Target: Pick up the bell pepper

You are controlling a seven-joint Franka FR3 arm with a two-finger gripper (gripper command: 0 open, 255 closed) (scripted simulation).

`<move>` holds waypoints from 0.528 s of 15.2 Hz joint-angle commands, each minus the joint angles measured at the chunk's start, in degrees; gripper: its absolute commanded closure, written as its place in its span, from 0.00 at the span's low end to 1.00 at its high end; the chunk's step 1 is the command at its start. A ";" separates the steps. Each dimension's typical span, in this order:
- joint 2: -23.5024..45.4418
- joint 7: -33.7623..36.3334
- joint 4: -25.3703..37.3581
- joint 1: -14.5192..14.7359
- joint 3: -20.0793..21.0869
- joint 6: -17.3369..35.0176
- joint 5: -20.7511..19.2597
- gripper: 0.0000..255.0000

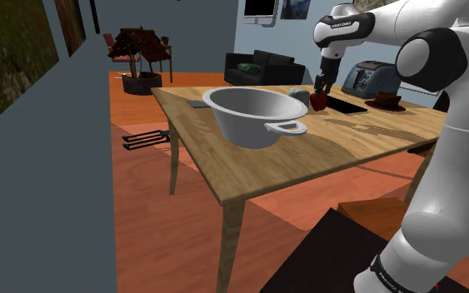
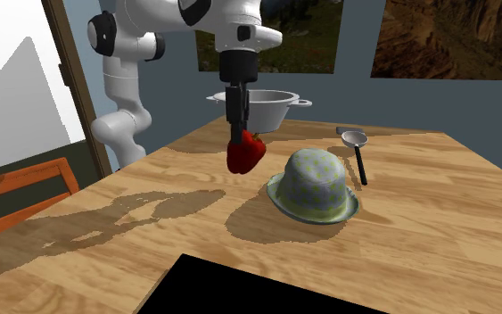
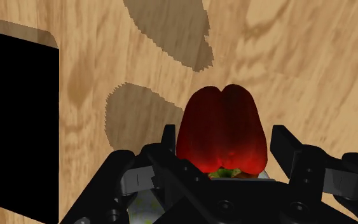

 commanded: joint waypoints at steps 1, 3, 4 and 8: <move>0.33 -0.23 2.20 -0.15 -0.04 -1.89 0.19 1.00; 0.73 -0.49 4.28 -0.34 -0.08 -3.58 0.40 1.00; 0.97 -0.62 5.36 -0.44 -0.10 -4.43 0.53 1.00; 1.84 -1.08 8.96 -0.85 -0.18 -7.21 0.98 1.00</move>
